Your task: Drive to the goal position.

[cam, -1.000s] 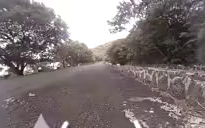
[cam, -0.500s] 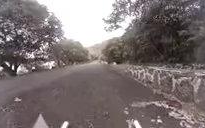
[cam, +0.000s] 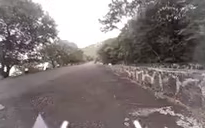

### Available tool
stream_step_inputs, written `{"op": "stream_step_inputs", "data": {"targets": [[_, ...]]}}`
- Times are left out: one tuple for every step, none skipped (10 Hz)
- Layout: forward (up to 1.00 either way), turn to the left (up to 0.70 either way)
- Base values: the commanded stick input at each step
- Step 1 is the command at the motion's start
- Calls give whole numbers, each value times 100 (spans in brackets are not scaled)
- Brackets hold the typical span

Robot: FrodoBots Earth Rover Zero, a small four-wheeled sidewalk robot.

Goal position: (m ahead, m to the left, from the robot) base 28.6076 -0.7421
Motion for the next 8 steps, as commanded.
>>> {"op": "stream_step_inputs", "data": {"targets": [[50, 0], [50, 0], [50, 0], [50, 0], [50, 0], [50, 0], [50, 0], [50, 0]]}}
